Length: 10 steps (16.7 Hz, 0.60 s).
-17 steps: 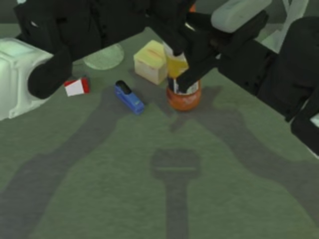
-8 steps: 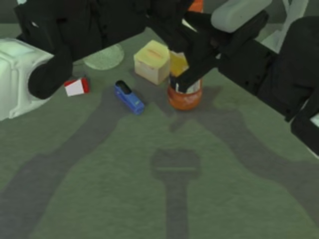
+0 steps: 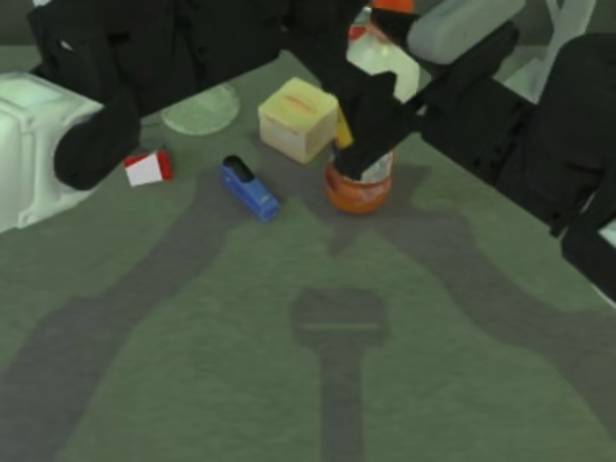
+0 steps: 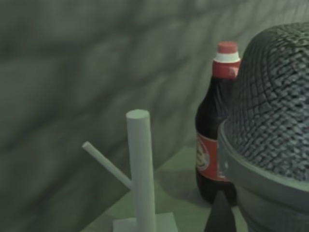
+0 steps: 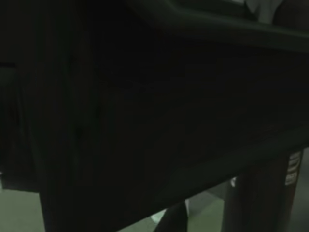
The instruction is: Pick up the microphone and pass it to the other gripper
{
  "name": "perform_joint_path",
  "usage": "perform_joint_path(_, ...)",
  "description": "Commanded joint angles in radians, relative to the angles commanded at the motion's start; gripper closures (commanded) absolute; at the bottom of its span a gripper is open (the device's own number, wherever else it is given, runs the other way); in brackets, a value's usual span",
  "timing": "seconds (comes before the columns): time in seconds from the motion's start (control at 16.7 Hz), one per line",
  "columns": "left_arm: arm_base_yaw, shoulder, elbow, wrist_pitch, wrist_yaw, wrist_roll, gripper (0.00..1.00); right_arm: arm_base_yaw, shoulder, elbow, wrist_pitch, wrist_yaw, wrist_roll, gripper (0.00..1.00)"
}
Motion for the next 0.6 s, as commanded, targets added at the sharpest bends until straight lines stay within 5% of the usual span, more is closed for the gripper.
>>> perform_joint_path(0.6, 0.012, -0.011, 0.002, -0.004, 0.0, 0.005, 1.0, -0.007, -0.008, -0.025, -0.005, 0.002, -0.005, 0.0)
